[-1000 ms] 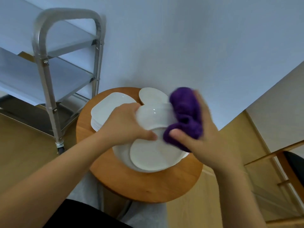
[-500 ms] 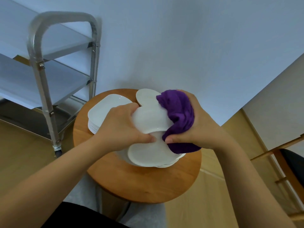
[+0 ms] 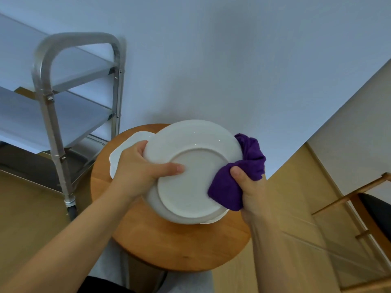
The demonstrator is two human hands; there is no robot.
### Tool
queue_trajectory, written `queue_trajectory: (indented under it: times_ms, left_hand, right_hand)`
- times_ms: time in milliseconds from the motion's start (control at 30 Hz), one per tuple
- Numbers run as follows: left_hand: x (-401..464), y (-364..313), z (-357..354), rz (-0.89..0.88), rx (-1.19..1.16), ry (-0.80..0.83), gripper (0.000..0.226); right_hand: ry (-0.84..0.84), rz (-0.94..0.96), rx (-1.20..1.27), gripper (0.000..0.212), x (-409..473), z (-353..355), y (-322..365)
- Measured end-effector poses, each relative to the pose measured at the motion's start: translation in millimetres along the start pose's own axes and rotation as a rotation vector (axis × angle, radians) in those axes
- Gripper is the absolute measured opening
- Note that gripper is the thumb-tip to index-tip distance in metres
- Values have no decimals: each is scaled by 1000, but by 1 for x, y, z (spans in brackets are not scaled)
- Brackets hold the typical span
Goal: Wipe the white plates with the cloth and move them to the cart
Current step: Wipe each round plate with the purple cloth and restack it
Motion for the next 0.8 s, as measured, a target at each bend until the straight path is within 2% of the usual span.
queue_trajectory:
  times_ms: [100, 167, 233, 300, 367, 433, 500, 600, 733, 800]
  left_hand:
    - [2, 13, -5, 75, -278, -81, 90]
    - [2, 15, -13, 89, -407, -151, 89]
    - [-1, 14, -17, 62, -380, -175, 84]
    - [-5, 15, -18, 57, -353, -67, 68]
    - [-5, 10, -17, 94, -384, 168, 46]
    - [3, 11, -13, 223, -374, 339, 47]
    - [9, 15, -16, 394, -381, 418, 49]
    - [13, 16, -26, 486, -426, 382, 46]
    - [17, 16, -26, 413, -521, 265, 46]
    - [15, 18, -30, 389, -572, 182, 35]
  right_hand:
    - [-76, -118, 276, 79, -20, -19, -31]
    - [-129, -186, 504, 91, -30, -36, -49]
    - [-178, -241, 695, 111, -30, -43, -57]
    - [-167, -254, 781, 110, -26, -35, -55]
    - [-99, -313, 753, 89, -24, -22, -50]
    - [-37, -409, 642, 83, -22, -10, -49]
    - [-31, -486, 511, 79, -18, 0, -49]
    - [-67, -477, 431, 69, -12, 3, -43]
    - [-142, -358, 447, 65, -21, -4, -44]
    - [-222, -302, 454, 61, -30, -11, -48]
Point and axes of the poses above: each hand's wrist, its own x-axis towards the middle knuckle, its own z-axis out of the back of the hand, y = z × x, the point moved 7 cm from there along x, towards the middle knuckle
